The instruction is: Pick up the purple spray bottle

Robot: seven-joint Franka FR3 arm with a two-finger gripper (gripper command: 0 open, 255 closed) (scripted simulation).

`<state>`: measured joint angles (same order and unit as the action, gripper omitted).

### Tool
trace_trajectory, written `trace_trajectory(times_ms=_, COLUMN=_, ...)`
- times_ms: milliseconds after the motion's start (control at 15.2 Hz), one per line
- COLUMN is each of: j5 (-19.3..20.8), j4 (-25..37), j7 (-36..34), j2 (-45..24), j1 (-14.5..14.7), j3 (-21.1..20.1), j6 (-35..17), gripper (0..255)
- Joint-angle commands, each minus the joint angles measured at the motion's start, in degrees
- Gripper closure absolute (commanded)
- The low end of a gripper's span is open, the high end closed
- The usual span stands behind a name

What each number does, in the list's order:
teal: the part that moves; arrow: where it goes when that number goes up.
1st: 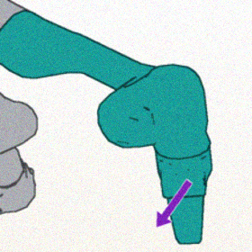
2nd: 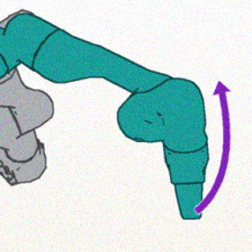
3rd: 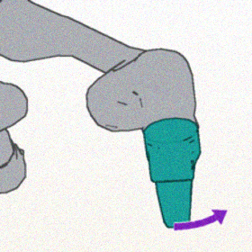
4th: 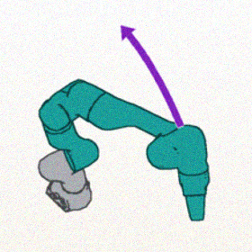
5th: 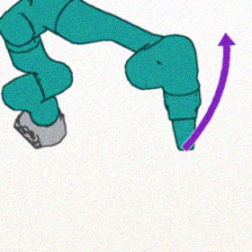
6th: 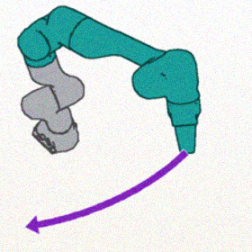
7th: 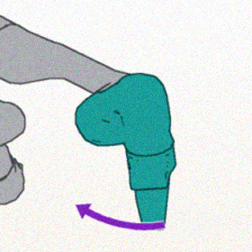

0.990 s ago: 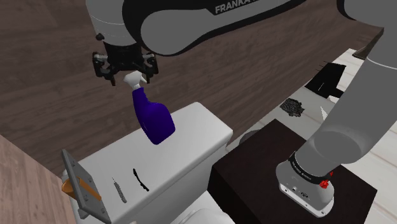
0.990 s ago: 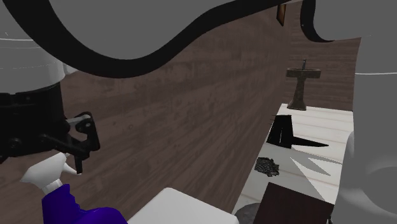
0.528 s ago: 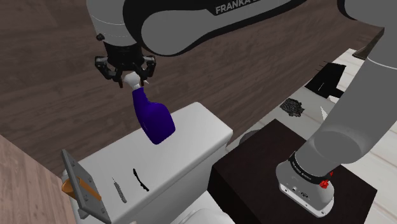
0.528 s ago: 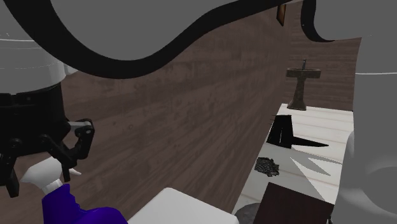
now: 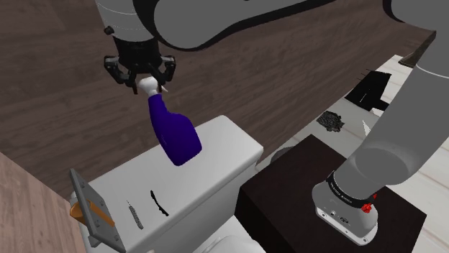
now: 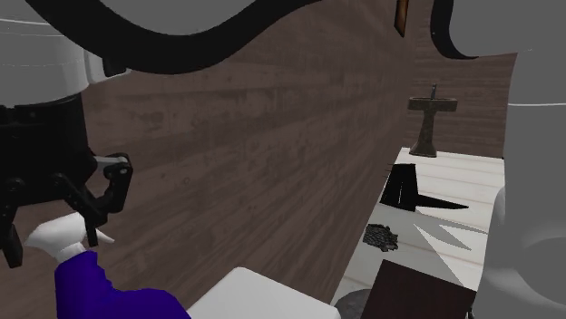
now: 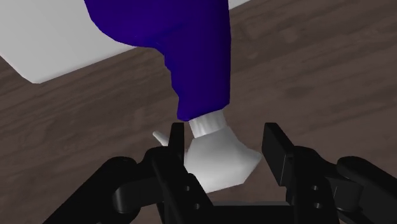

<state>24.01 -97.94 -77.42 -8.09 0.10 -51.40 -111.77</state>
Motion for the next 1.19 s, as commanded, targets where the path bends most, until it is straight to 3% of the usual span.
trace_trajectory(times_ms=0, j5=0.1, j4=1.9, j7=0.4, j2=-0.2, j1=0.1, j3=0.0, j6=1.5, gripper=255)
trace_trajectory(times_ms=330, j5=0.0, j4=4.4, j7=1.0, j2=-0.3, j1=0.4, j3=-0.1, j6=3.8, gripper=255)
trace_trajectory(times_ms=396, j5=0.0, j4=4.4, j7=1.0, j2=-0.3, j1=0.4, j3=-0.1, j6=3.8, gripper=0)
trace_trajectory(times_ms=528, j5=-8.5, j4=-5.4, j7=17.1, j2=6.2, j1=-4.5, j3=-1.5, j6=-7.0, gripper=0)
trace_trajectory(times_ms=660, j5=-18.8, j4=-13.7, j7=35.6, j2=11.8, j1=-6.2, j3=-0.6, j6=-15.7, gripper=0)
trace_trajectory(times_ms=792, j5=-29.3, j4=-20.4, j7=55.5, j2=15.5, j1=-4.5, j3=2.5, j6=-21.6, gripper=0)
trace_trajectory(times_ms=990, j5=-42.0, j4=-27.0, j7=83.3, j2=17.4, j1=0.7, j3=8.8, j6=-25.4, gripper=0)
trace_trajectory(times_ms=1122, j5=-41.7, j4=-28.0, j7=83.2, j2=16.7, j1=0.8, j3=8.6, j6=-27.0, gripper=0)
